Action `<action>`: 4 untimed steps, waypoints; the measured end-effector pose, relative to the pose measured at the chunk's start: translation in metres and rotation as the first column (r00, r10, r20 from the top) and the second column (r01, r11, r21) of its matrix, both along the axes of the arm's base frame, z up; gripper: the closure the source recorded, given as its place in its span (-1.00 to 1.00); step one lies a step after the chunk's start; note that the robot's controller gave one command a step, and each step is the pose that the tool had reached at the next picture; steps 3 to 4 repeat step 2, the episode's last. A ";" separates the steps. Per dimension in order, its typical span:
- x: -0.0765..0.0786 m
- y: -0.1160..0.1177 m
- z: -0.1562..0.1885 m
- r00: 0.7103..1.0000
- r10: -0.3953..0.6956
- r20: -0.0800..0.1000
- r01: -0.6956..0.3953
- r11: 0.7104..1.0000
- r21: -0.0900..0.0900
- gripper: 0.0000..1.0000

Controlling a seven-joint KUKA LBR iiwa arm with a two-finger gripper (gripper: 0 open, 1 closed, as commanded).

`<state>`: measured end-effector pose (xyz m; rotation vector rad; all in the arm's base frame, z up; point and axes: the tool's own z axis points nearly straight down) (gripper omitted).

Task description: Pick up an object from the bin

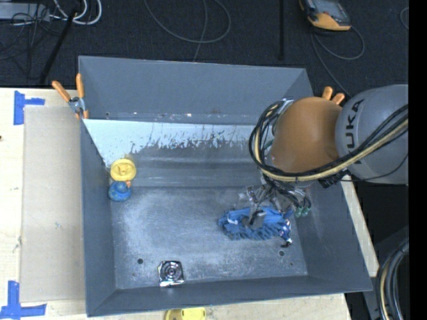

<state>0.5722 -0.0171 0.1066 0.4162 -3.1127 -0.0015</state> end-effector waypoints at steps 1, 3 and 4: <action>0.000 0.000 0.000 1.000 -0.001 0.000 0.001 1.000 0.000 1.00; 0.008 0.025 0.043 1.000 0.013 0.002 -0.013 1.000 0.000 1.00; 0.008 0.025 0.043 1.000 0.013 0.002 -0.013 1.000 0.000 1.00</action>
Offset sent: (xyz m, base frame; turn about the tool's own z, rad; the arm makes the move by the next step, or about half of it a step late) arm 0.0078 0.0242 0.0433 -0.0155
